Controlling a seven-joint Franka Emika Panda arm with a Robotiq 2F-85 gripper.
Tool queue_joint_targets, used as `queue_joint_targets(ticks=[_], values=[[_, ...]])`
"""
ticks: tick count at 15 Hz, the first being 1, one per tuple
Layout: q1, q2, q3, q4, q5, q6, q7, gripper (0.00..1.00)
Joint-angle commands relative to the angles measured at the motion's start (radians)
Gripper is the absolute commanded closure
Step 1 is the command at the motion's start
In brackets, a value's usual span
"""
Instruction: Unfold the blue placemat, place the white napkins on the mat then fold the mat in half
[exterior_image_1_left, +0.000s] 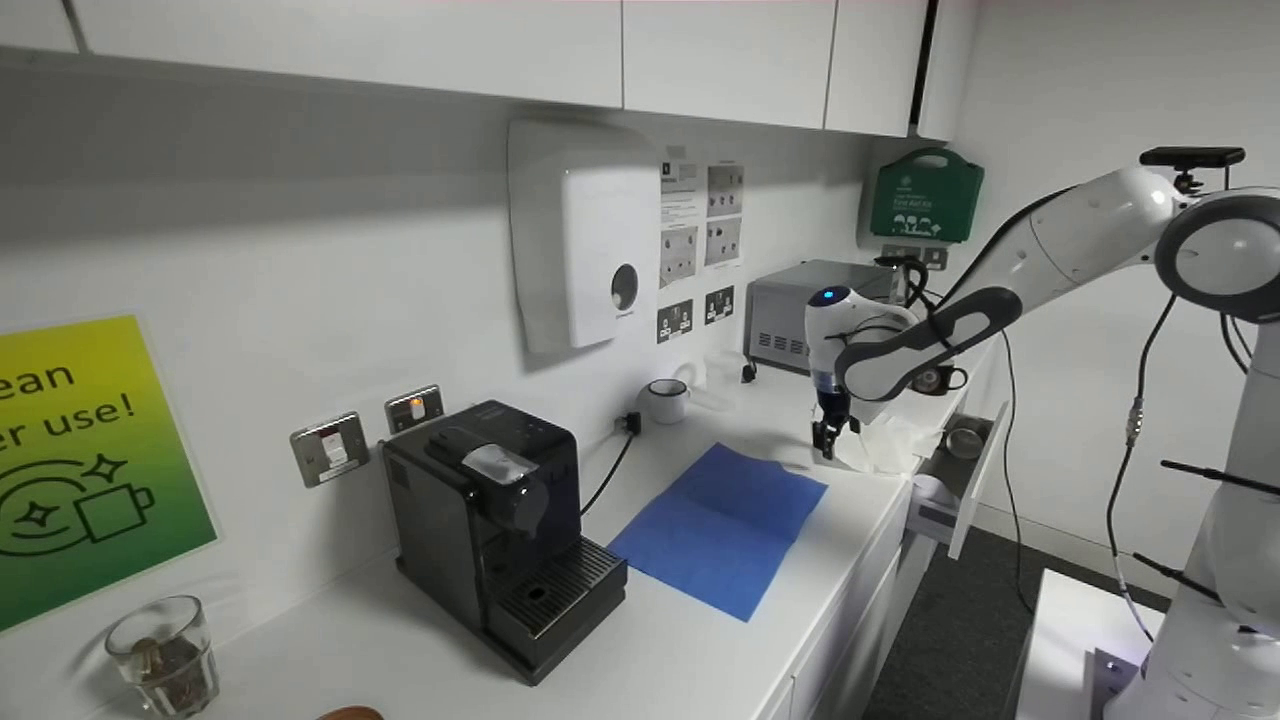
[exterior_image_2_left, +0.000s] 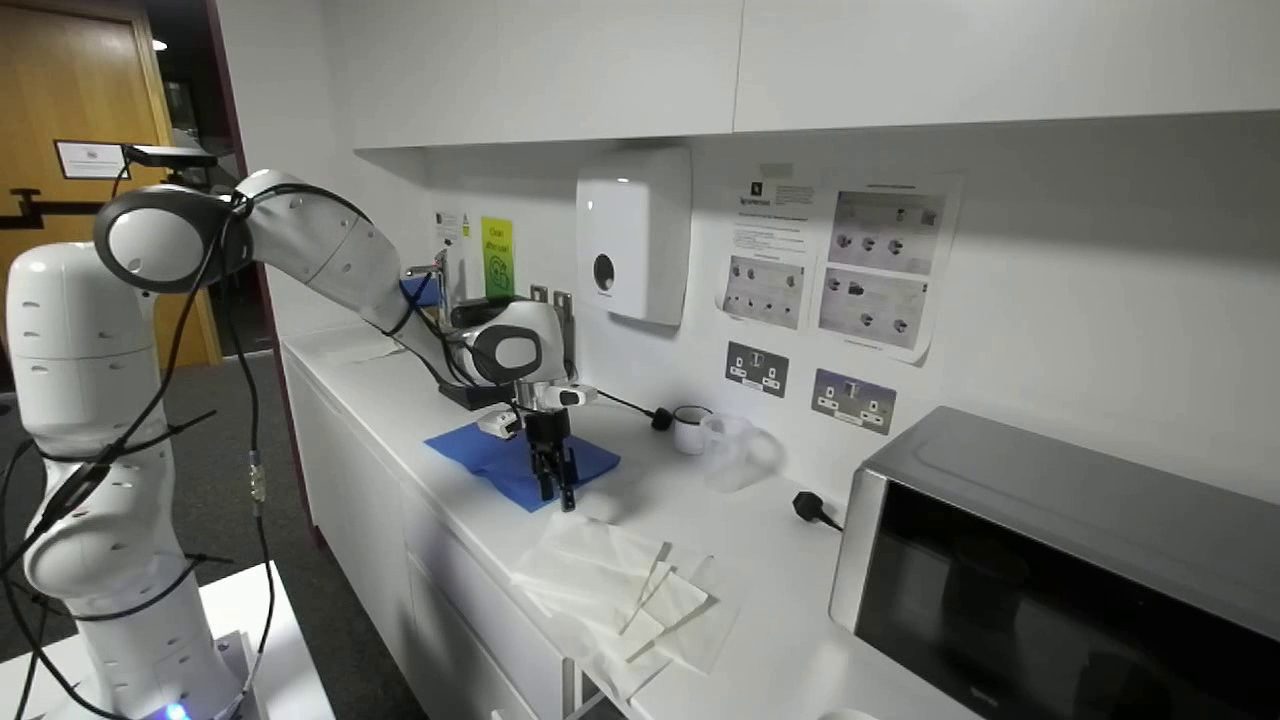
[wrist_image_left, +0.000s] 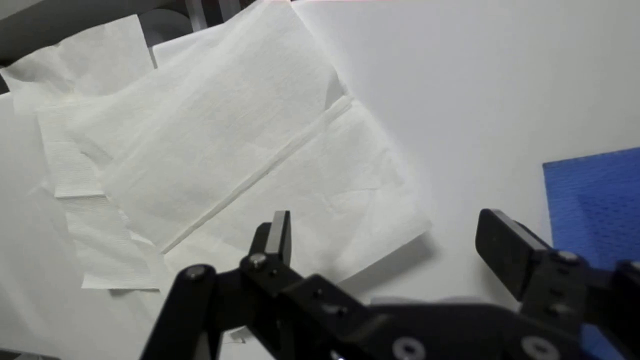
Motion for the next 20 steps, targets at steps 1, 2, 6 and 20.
queue_joint_targets(ticks=[1,2,6,20], values=[[0.019,0.028,-0.020,0.026,-0.027,0.018,0.070,0.00],[0.023,0.032,-0.020,0.026,-0.031,0.017,0.087,0.00],[0.032,0.042,-0.027,0.023,-0.058,0.010,0.149,0.00],[0.050,0.054,-0.045,0.028,-0.129,-0.010,0.252,0.58]])
